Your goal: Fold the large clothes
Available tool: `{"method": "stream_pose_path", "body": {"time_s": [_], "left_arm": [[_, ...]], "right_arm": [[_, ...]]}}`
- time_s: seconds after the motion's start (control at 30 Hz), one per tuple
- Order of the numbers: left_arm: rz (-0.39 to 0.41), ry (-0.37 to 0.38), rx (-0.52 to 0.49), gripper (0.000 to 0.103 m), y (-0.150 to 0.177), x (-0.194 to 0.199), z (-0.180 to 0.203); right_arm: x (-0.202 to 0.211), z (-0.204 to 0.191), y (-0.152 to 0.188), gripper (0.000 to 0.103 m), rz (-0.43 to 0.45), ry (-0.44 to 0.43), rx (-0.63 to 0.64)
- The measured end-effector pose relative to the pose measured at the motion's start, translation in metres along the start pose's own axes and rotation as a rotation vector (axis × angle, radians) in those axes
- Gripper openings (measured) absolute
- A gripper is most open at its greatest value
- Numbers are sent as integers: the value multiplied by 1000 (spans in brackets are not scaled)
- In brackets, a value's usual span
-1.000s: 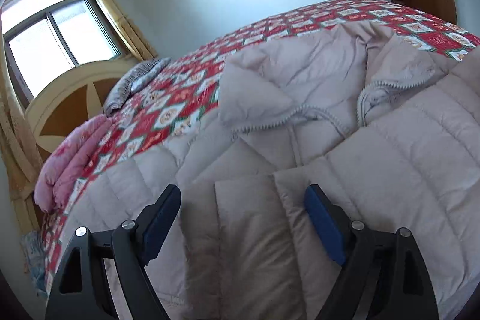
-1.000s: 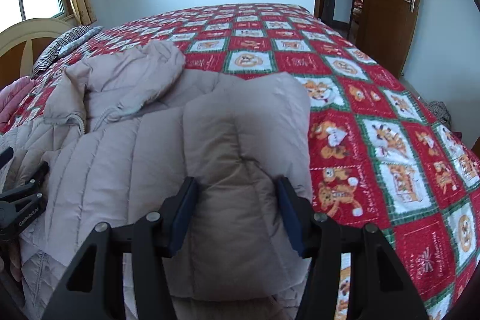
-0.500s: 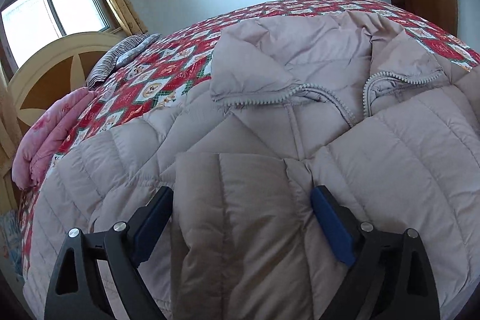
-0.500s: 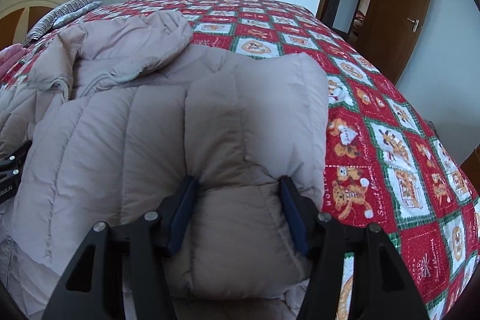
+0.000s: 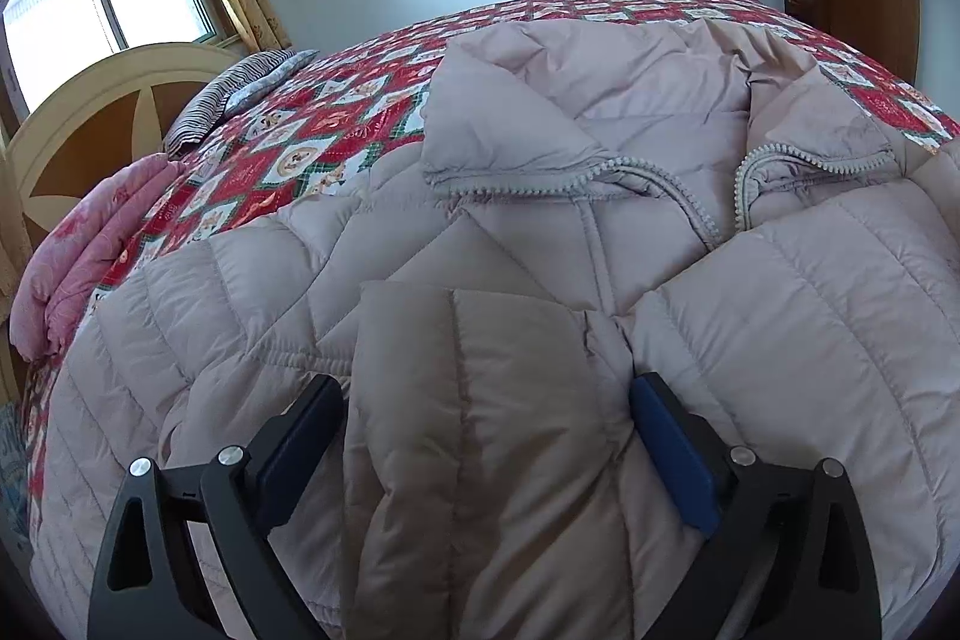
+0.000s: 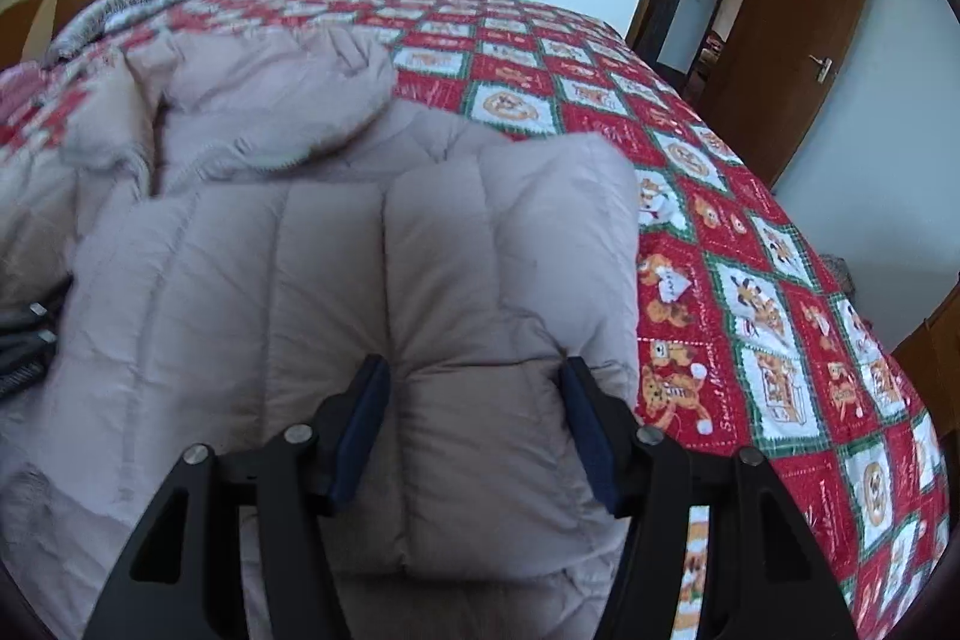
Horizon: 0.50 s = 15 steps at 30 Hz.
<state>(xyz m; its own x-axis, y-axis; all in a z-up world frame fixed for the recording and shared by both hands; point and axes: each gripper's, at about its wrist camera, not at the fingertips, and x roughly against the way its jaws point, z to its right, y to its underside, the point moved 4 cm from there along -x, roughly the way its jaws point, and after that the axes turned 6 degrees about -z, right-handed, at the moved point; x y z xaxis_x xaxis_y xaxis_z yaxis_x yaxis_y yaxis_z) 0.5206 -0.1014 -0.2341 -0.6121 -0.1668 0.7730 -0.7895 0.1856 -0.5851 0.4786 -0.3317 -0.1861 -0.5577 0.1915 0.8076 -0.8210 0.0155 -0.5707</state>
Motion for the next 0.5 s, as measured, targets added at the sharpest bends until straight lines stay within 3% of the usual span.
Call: {"method": "stream_pose_path", "body": {"time_s": [0.17, 0.3, 0.43, 0.5], "left_arm": [[-1, 2, 5, 98, 0, 0, -1], [-3, 4, 38, 100, 1, 0, -7], [-7, 6, 35, 101, 1, -2, -6], [-9, 8, 36, 101, 0, -2, -6]], "right_arm": [[25, 10, -25, 62, 114, -19, -58], [-1, 23, -42, 62, 75, -52, -122], [-50, 17, -32, 63, -52, -68, -77], [-51, 18, -29, 63, -41, -69, -79]]}}
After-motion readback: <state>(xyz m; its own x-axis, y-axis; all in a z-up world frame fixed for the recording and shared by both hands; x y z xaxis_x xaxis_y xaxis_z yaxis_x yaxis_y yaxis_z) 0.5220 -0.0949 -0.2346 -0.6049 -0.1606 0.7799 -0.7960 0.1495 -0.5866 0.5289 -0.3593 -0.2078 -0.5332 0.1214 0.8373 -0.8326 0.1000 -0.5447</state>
